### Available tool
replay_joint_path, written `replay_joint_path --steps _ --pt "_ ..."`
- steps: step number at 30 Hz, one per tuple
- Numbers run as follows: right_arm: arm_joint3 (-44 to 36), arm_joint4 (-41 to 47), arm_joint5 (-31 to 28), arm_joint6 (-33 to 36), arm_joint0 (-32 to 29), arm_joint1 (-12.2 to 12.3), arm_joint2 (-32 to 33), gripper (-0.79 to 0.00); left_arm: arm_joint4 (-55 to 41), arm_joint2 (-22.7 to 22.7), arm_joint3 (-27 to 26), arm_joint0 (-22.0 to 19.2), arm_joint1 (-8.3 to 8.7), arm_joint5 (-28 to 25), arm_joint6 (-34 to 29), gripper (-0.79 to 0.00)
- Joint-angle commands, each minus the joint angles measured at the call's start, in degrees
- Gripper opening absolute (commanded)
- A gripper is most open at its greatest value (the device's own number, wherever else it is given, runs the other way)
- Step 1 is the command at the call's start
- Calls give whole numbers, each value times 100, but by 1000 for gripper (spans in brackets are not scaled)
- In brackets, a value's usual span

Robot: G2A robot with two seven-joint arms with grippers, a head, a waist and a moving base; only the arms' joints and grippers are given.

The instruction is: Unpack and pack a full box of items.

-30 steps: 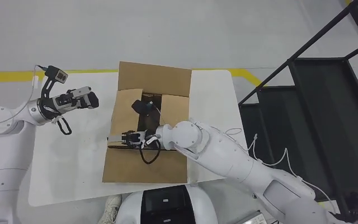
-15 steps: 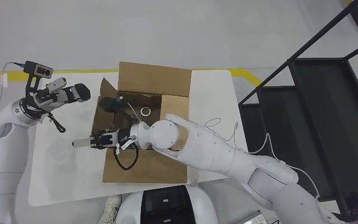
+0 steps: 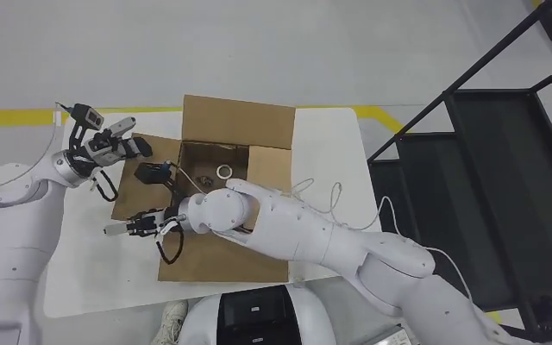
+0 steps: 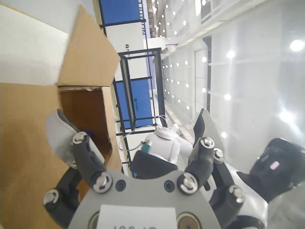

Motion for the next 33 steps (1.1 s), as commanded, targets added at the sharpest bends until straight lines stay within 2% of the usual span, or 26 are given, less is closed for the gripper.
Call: replay_joint_path --steps 1,5,10,15,21,25,29,33 --pt "-269 -179 28 54 -239 176 192 0 192 109 231 -75 -33 -39 246 0" --pt "-1099 -544 40 275 -975 674 858 0 463 244 560 -101 -70 -139 467 0" --pt "-2426 -1161 11 607 -2319 1354 2119 0 620 448 776 -77 -132 -87 475 0" --pt "-3536 -1411 -204 956 -3662 1816 3472 0 752 723 798 -81 -225 -32 402 0" --pt "-4081 -1278 -558 1158 -4557 2045 4436 0 932 841 740 -107 -248 12 186 0" --pt "-4175 -1158 -695 1222 -4808 2111 4746 0 636 435 552 -103 -152 -160 254 0" --pt "-4176 -1096 -804 1260 -4942 2153 4914 0 376 -48 -167 77 -10 -181 58 0" --pt "-4159 -1004 -945 1279 -5058 2188 5050 0 240 -274 -1249 341 62 16 -51 0"
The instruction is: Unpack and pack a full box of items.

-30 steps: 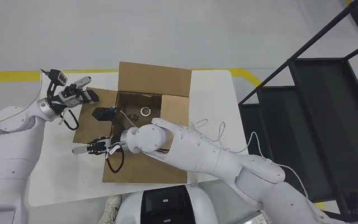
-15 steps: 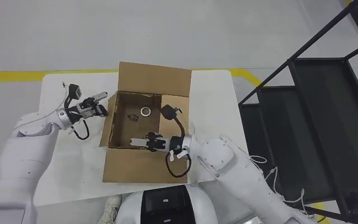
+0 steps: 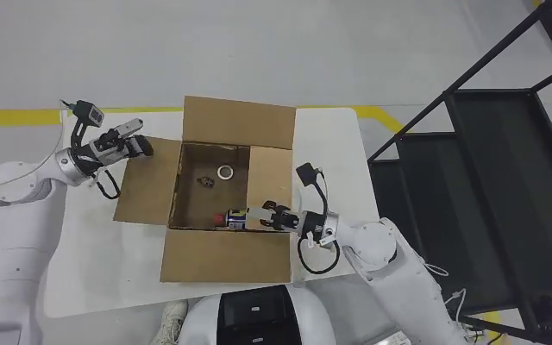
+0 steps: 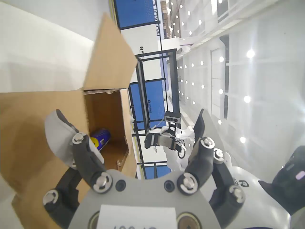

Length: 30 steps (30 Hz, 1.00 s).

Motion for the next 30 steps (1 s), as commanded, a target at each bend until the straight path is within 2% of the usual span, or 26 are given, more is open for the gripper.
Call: replay_joint_path --steps 1,5,9,14,21,24,30 --pt "-7 38 -91 -8 -81 19 75 0 -31 3 -564 114 6 147 1 0" --pt "-16 155 -312 -3 -313 61 246 0 153 429 -1221 78 -82 425 309 0" --pt "-1 261 -531 8 -590 106 435 0 668 1288 -1329 -176 -268 559 578 0" --pt "-28 369 -716 19 -842 155 645 0 1091 2319 -799 -633 -599 522 1099 0" --pt "-95 405 -790 64 -942 197 702 0 1255 3351 44 -1235 -1091 486 1414 0" --pt "-102 394 -804 114 -920 208 642 0 1313 3662 338 -1394 -1278 418 1471 0" --pt "-84 296 -743 220 -793 221 436 0 1364 4004 864 -1579 -1566 219 1618 0"
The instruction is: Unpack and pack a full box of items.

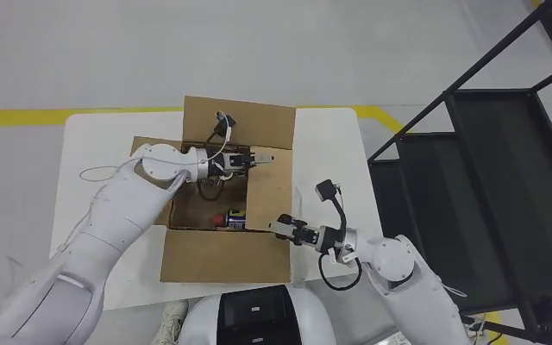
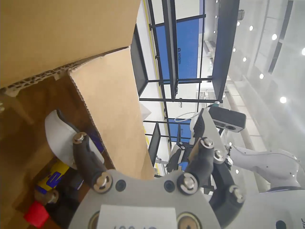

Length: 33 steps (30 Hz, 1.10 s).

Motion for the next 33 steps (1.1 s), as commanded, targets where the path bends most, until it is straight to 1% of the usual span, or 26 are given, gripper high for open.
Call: replay_joint_path --steps 1,5,10,15,21,24,25,26,28,30,33 --pt "-3 -25 13 31 46 3 -75 0 -85 59 155 -40 -86 -71 26 0" --pt "-120 -122 34 103 90 14 -212 0 -595 -18 265 -77 -195 -378 -192 0" --pt "-348 -287 102 358 107 42 -390 0 -1244 -223 50 -4 -227 -637 -660 0" --pt "-476 -454 219 506 156 60 -613 0 -1600 -262 -229 54 -276 -492 -1079 0" --pt "-536 -625 320 461 136 84 -760 0 -1981 -64 -273 23 -468 -257 -1420 0" --pt "-623 -812 377 -75 -121 103 -605 0 -2086 1 -121 -64 -559 -267 -1573 0" --pt "-685 -926 412 -384 -284 116 -470 0 -2121 30 -73 -84 -598 -313 -1670 0" --pt "-748 -1076 473 -643 -406 125 -375 0 -2145 43 -37 -87 -622 -341 -1713 0" --pt "-871 -1203 490 -929 -576 133 -303 0 -2173 40 35 -79 -646 -371 -1772 0" --pt "-929 -1292 456 -1267 -781 144 -169 0 -2205 -38 157 -97 -643 -388 -1847 0" --pt "-1053 -1696 737 -1934 -1117 150 -4 0 -2156 -217 292 -96 -582 -457 -2017 0"
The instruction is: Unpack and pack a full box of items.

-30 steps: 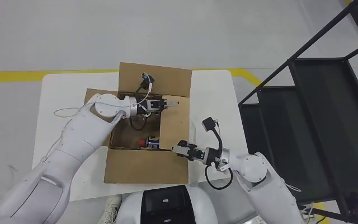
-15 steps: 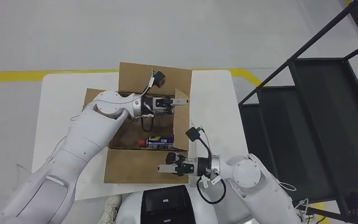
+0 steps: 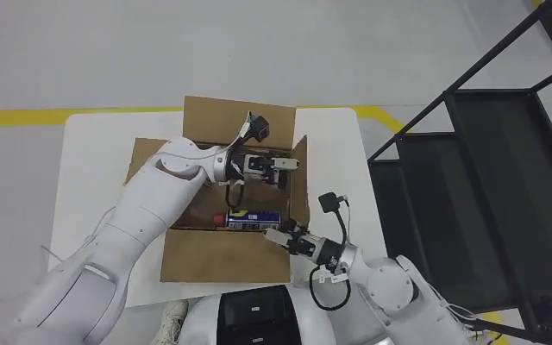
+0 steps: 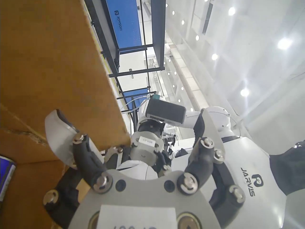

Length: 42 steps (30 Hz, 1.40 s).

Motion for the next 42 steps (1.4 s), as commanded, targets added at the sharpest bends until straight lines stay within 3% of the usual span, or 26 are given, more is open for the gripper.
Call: replay_joint_path --steps 1,5,10,16,21,28,33,42 --pt "-71 -194 162 -338 -177 0 41 0 58 -146 69 17 65 -43 -135 0" --pt "-43 -1023 1266 -1185 -339 -25 82 0 313 -601 140 125 296 -158 -306 0" --pt "181 -1405 2297 -1455 -7 -96 -261 0 479 -1399 -182 512 683 -126 -551 0" --pt "532 -1390 2632 -1223 552 -168 -612 0 548 -2479 -1048 1269 1122 127 -725 0" --pt "679 -1241 2718 -1011 812 -195 -650 0 530 -3324 -1838 1892 1388 311 -799 0" --pt "66 -1545 2930 -1182 815 -199 -580 0 291 -4105 -2199 2387 1573 427 -732 0" --pt "-347 -2106 2903 -745 1016 -184 -836 0 133 -4499 -2222 2553 1652 314 -741 0" --pt "156 -3424 3542 192 2389 -392 -2383 0 41 -4838 -1858 2611 1737 335 -689 0"
